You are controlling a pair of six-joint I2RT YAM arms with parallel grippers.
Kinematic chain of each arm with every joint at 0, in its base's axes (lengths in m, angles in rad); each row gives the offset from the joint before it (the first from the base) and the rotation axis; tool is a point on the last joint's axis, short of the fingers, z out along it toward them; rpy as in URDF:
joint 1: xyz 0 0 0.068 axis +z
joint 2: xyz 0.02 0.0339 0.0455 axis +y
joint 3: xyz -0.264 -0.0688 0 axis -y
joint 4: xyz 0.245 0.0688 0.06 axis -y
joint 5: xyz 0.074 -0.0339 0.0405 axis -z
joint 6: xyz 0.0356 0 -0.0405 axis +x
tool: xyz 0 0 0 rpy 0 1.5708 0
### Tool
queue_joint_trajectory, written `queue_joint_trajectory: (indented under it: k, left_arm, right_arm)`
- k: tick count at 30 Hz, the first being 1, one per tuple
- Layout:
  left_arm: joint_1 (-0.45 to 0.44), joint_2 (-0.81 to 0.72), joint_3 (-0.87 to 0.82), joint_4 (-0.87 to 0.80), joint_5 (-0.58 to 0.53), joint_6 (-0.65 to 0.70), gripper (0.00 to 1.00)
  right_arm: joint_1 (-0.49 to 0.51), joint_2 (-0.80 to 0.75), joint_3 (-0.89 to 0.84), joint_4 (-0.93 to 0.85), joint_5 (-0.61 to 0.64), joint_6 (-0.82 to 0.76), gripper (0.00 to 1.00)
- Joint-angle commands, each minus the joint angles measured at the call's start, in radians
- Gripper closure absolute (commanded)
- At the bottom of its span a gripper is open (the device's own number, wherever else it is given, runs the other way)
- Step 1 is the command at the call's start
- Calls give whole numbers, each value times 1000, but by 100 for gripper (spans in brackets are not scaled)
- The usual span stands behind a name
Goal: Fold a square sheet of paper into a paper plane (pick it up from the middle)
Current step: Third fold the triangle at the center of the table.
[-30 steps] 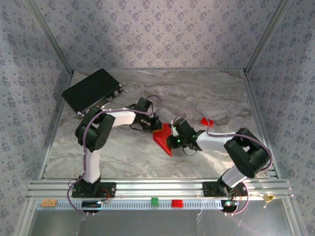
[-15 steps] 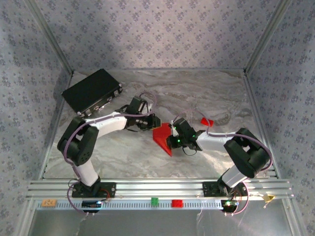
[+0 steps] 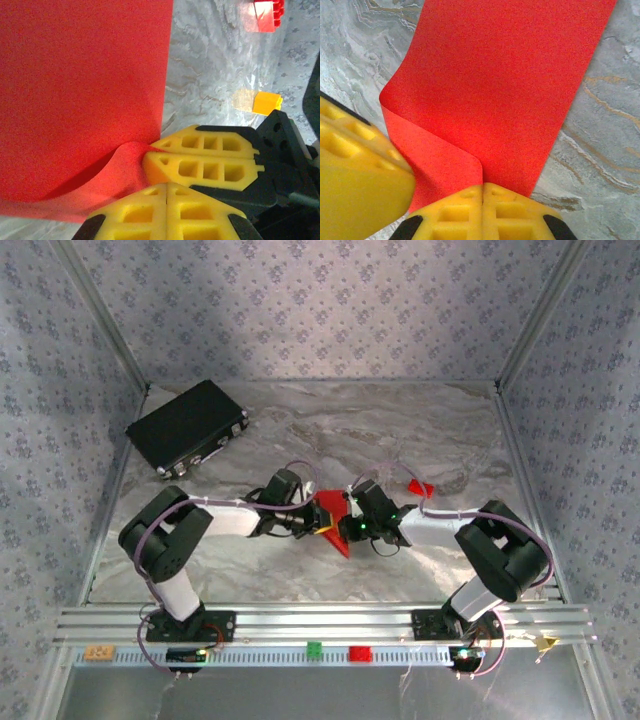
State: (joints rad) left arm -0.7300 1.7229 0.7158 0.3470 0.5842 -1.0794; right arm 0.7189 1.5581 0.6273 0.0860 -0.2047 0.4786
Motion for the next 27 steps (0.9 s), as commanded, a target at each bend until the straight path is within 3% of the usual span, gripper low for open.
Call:
queue_joint_trajectory:
  k: [1,27]
  left_arm:
    - [-8,16,-6,83,4,-43,100]
    - [-15,49,-42,58,-22,-14,100]
  right_arm:
    - [-9,11,-11,-25,26,-2,97]
    - [-11,7,-10,-28,24,-1,97]
